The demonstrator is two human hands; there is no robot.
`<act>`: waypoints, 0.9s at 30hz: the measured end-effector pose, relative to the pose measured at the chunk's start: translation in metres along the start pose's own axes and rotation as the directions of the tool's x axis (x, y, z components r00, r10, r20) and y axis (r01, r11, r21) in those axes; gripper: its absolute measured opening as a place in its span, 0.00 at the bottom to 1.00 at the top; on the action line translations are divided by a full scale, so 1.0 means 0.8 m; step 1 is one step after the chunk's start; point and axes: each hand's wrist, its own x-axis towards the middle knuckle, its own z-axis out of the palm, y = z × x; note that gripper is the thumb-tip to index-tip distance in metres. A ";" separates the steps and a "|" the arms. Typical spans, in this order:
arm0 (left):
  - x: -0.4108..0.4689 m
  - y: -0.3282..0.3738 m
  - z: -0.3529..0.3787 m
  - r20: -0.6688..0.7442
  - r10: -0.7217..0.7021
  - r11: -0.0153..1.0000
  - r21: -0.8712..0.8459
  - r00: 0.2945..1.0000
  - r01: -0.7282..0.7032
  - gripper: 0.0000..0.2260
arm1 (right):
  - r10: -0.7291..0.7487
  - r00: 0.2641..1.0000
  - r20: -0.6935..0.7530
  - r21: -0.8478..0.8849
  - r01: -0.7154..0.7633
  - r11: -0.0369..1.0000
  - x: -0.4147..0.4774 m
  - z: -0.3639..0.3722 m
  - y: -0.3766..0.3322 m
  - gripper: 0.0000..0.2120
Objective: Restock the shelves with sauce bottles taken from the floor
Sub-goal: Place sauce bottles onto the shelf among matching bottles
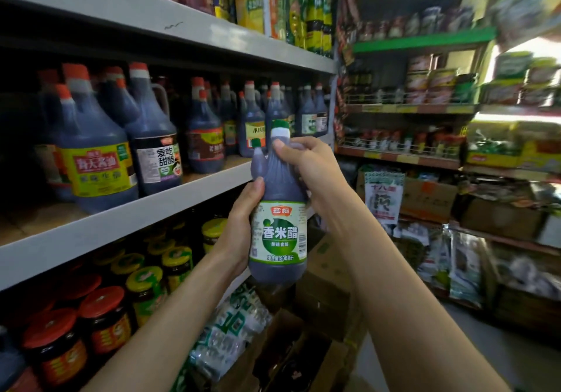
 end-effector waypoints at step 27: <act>0.446 -0.122 0.118 -0.100 0.151 0.902 0.421 0.983 -0.096 0.18 | -0.115 0.993 0.001 -0.441 0.103 0.891 0.369 -0.238 0.123 0.44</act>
